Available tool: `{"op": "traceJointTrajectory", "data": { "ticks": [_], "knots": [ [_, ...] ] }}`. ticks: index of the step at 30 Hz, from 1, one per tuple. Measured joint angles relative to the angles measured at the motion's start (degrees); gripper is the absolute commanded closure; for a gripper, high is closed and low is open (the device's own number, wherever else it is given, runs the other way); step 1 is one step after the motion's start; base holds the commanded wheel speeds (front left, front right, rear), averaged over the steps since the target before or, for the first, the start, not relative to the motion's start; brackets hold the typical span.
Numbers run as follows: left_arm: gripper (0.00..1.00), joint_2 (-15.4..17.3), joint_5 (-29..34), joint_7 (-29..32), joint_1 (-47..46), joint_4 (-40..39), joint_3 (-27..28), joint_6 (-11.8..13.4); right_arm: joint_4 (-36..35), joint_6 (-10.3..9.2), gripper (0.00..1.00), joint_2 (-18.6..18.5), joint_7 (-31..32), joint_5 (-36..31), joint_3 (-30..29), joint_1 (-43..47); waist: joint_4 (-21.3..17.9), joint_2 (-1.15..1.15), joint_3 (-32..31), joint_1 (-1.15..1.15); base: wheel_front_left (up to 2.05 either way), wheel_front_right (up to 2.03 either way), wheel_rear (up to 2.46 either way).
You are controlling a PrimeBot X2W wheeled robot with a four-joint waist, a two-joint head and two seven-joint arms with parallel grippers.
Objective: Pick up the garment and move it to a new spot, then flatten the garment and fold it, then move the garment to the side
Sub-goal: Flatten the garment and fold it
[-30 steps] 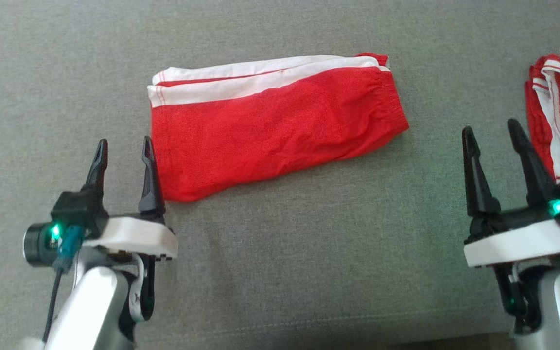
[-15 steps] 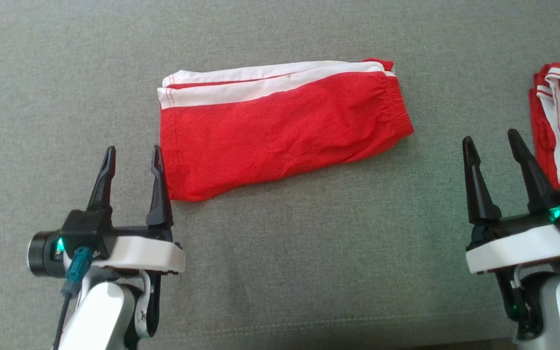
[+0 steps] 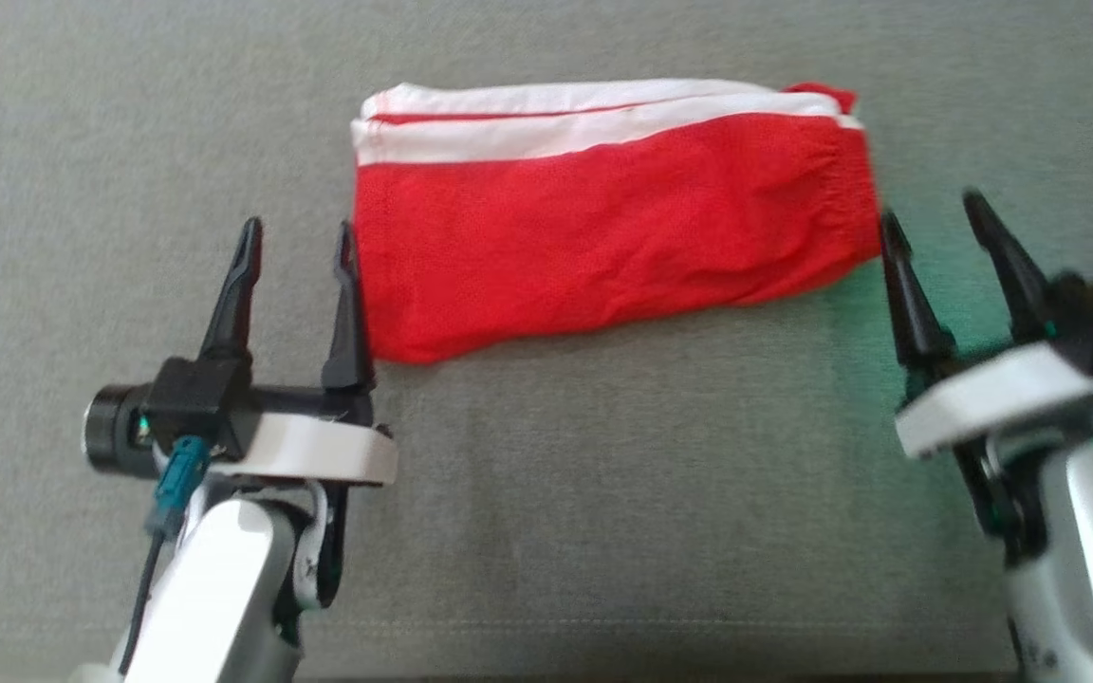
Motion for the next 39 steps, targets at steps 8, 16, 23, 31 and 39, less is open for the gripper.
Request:
{"op": "traceJointTrajectory", "data": {
  "ticks": [8, 16, 23, 31, 39],
  "knots": [
    [0.00, -2.3, 1.5, 0.0, -2.5, 0.6, -0.3, -1.3, 10.8, 0.00, 0.00, -3.0, 6.4, 2.2, 3.4, -10.1, 3.5, 0.00, 3.7, 0.00, 0.00, 0.00, 0.00],
    [0.00, -3.8, 3.1, -0.4, -3.3, 0.7, 0.1, -2.4, 15.3, 0.01, 0.00, -5.4, 15.8, 6.7, 2.6, -15.7, 4.8, 0.00, 5.8, 0.00, 0.00, 0.00, 0.00],
    [0.00, -4.7, 4.1, -0.4, -4.1, 1.3, 0.4, -3.4, 15.9, 0.00, 0.85, -7.9, 24.2, 14.1, 5.6, -19.8, 4.8, 0.00, 6.7, 0.00, 0.00, 0.00, 0.00],
    [0.00, -5.3, 5.0, -0.4, -4.0, 2.3, 1.8, -4.5, 12.1, 0.00, 1.00, -11.5, 26.3, 20.4, 8.8, -17.7, 4.0, 0.00, 5.2, 0.00, 0.00, 0.00, 0.00],
    [0.00, -5.4, 5.1, -0.4, -2.9, 3.0, 2.4, -4.9, 9.2, 0.00, 1.00, -15.8, 23.7, 24.5, 5.6, -8.8, 2.3, 0.00, 2.2, 0.00, 0.00, 0.00, 0.00]
  ]
}}
